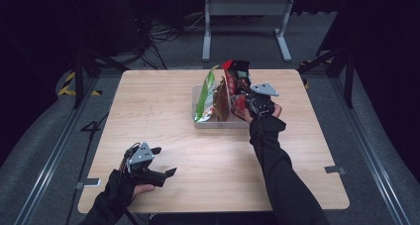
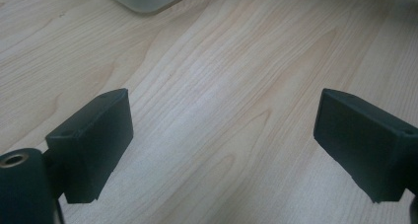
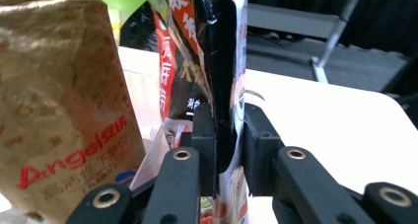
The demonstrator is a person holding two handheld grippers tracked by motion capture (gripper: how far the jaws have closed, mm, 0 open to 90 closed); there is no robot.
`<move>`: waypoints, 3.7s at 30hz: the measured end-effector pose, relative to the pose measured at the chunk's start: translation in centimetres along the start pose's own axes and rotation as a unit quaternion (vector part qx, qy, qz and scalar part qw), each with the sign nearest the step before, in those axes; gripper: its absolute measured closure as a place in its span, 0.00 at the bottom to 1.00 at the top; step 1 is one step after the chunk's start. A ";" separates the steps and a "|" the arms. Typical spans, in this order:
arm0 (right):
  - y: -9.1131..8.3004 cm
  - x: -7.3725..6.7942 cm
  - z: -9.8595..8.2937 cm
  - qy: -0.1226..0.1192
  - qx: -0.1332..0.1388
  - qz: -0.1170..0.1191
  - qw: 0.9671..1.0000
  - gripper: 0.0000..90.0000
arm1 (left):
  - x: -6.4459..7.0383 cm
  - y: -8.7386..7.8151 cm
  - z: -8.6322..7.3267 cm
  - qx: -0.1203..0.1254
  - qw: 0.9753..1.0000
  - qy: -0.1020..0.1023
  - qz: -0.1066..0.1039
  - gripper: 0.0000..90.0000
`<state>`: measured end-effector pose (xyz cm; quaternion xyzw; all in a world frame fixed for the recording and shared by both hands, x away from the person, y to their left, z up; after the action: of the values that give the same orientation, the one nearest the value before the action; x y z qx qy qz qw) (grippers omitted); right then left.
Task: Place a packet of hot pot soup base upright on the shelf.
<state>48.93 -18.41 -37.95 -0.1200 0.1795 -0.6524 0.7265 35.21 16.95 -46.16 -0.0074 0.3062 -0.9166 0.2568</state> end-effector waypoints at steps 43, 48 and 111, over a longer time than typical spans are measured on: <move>0.4 2.4 -3.5 -0.158 -0.161 0.094 0.970 0.76 | 0.7 1.2 -0.2 -0.033 0.998 0.010 -0.045 0.11; 0.7 2.2 -3.6 -0.174 -0.160 0.082 0.968 0.76 | 0.7 1.4 -0.2 -0.032 0.998 0.008 -0.053 0.11; -5.2 4.6 -1.7 -0.159 -0.108 0.138 0.972 0.43 | 0.0 1.2 -0.2 -0.028 0.999 -0.005 -0.035 0.08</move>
<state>43.92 -23.46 -37.91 -0.2741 0.1458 -0.4950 0.8115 35.71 16.25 -46.95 -0.0298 0.3297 -0.9163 0.2254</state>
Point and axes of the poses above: each handheld gripper's, and its own axes: y roughly forward along the jaws, z roughly out of its top, x roughly to its right, the point moved 2 cm from there along y, roughly forward along the jaws, and after that the axes turned 14 degrees about y, right-handed, at the moved point
